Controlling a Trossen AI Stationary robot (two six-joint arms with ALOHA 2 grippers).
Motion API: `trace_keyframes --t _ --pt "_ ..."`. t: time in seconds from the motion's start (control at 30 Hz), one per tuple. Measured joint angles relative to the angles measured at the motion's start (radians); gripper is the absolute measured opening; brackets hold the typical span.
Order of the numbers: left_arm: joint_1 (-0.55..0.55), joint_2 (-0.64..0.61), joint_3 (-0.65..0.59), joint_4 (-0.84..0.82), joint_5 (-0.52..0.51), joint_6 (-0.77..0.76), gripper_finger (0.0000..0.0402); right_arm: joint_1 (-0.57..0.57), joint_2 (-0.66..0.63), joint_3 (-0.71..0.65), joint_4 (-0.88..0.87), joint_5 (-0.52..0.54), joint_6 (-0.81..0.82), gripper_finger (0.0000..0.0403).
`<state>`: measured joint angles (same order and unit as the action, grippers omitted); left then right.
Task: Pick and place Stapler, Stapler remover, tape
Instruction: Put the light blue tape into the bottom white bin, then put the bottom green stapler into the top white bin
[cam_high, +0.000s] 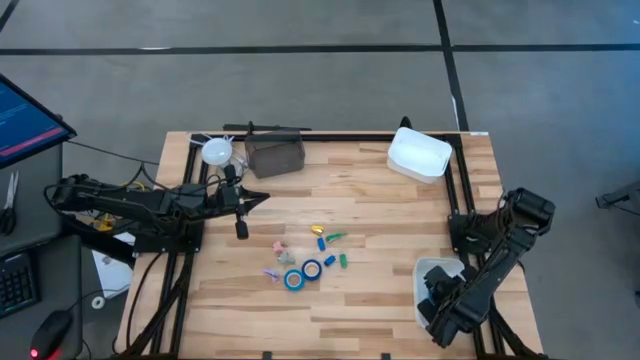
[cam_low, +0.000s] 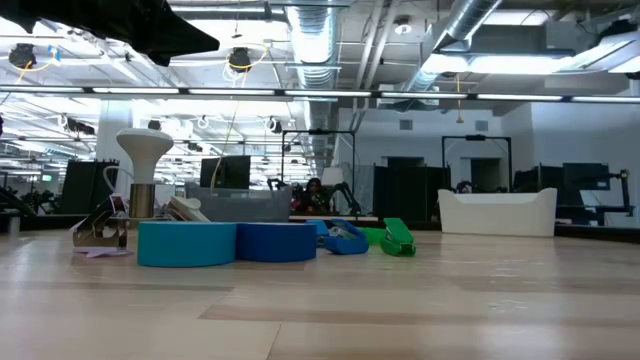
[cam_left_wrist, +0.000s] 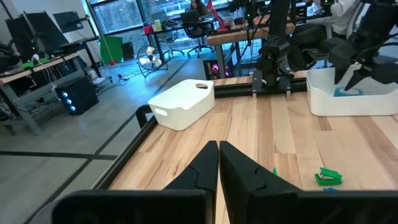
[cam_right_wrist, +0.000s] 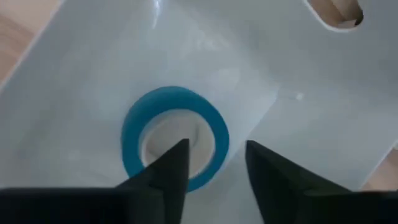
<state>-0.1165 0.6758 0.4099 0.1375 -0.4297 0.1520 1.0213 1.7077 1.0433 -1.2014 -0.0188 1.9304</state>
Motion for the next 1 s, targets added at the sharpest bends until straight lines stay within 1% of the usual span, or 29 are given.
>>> trace_keyframes --t 0.1,0.23,0.3,0.43,0.53,0.63,0.73,0.83,0.9,1.0 --pt "0.0 0.0 0.0 0.0 0.0 0.0 0.0008 -0.015 -0.015 0.0 -0.033 0.001 -0.033 0.0184" --pt "0.0 0.0 0.0 0.0 0.0 0.0 0.0008 -0.07 -0.08 0.0 -0.067 0.015 -0.119 0.0195" --pt "0.0 0.0 0.0 0.0 0.0 0.0 0.0008 -0.106 -0.124 0.0 -0.075 0.056 -0.172 0.019" --pt "0.0 0.0 0.0 0.0 0.0 0.0 0.0008 -0.186 -0.213 0.0 -0.05 0.2 -0.301 0.0168" --pt "0.0 0.0 0.0 0.0 0.0 0.0 0.0008 -0.255 -0.26 0.001 0.018 0.306 -0.445 0.015" --pt "0.0 0.0 0.0 0.0 0.0 0.0 0.0008 -0.333 -0.286 0.001 0.109 0.366 -0.568 0.0133" --pt "0.0 0.0 0.0 0.0 0.0 -0.001 0.0008 -0.424 -0.289 0.001 0.202 0.36 -0.591 0.0119" --pt "0.0 0.0 0.0 0.0 0.0 -0.002 0.0008 -0.506 -0.268 0.001 0.313 0.302 -0.584 0.0112" --pt "0.0 0.0 0.0 0.0 0.0 -0.003 0.0008 -0.547 -0.234 0.001 0.383 0.252 -0.606 0.0111" --pt "0.0 0.0 0.0 0.0 0.0 -0.003 0.0008 -0.583 -0.18 0.001 0.454 0.226 -0.649 0.0111"
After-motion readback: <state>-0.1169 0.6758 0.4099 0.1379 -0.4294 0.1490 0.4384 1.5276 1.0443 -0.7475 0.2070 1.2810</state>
